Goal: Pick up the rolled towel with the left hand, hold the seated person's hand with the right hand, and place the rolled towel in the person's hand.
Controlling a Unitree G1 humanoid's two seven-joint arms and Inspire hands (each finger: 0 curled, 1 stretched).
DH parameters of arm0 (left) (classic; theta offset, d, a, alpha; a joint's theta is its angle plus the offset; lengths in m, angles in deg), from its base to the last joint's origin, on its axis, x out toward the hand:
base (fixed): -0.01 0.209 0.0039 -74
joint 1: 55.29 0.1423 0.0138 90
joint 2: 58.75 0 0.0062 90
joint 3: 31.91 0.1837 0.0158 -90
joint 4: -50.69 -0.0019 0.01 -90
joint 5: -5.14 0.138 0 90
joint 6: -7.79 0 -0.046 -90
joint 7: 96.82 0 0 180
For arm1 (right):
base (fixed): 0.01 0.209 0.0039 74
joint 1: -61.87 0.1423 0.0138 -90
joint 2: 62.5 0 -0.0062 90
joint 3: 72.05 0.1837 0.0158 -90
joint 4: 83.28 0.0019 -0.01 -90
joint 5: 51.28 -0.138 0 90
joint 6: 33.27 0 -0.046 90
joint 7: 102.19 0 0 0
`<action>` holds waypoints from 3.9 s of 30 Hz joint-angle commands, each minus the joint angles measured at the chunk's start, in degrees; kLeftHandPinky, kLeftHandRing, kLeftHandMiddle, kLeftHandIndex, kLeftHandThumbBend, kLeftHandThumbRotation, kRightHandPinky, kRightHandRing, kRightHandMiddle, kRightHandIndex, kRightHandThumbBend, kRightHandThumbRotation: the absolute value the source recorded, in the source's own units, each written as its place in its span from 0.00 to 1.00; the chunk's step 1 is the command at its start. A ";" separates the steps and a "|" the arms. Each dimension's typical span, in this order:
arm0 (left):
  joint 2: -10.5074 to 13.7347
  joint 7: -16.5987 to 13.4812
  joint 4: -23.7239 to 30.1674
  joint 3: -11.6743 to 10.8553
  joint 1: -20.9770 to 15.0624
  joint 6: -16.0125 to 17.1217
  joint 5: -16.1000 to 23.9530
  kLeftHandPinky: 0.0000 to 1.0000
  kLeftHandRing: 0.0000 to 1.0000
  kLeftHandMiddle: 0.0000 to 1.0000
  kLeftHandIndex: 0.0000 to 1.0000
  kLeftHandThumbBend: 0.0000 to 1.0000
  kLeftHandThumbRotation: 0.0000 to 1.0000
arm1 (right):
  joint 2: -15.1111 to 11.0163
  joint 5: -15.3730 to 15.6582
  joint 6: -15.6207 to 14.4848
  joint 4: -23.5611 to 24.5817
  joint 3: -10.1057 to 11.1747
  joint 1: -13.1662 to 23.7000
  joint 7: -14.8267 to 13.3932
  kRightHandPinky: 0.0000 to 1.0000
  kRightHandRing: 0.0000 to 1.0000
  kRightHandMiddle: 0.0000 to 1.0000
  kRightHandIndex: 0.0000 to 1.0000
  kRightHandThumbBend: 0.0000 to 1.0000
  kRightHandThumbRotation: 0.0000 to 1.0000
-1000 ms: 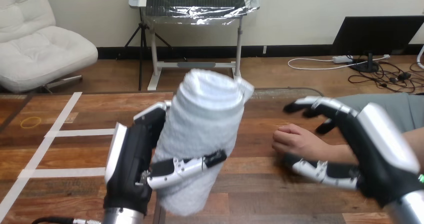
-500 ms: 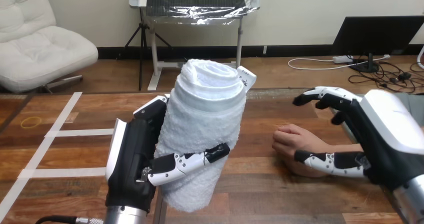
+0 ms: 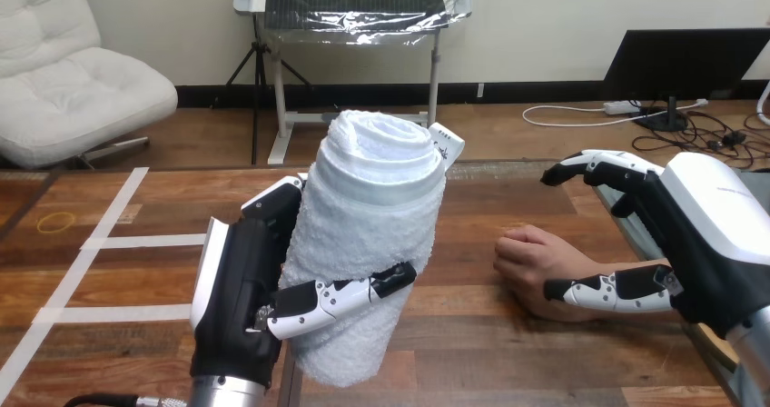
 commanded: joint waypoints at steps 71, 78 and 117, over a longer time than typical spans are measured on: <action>0.48 4.22 -1.85 -6.71 -1.88 4.85 -1.93 0.37 0.40 0.46 0.53 0.58 0.00 | -14.49 11.24 -9.20 -12.86 -6.08 15.80 14.80 0.80 0.88 0.87 0.83 0.83 0.00; 0.49 4.67 -2.19 -7.14 -1.91 5.13 -2.20 0.39 0.41 0.46 0.53 0.58 0.00 | -15.19 12.15 -9.43 -15.20 -7.32 17.35 15.67 0.82 0.90 0.88 0.84 0.81 0.00; 1.25 4.59 -1.06 -8.28 -1.30 4.89 -0.46 0.46 0.45 0.46 0.53 0.60 0.00 | -15.99 18.20 -10.78 -31.23 -15.84 26.49 16.48 0.91 0.94 0.93 0.89 0.71 0.13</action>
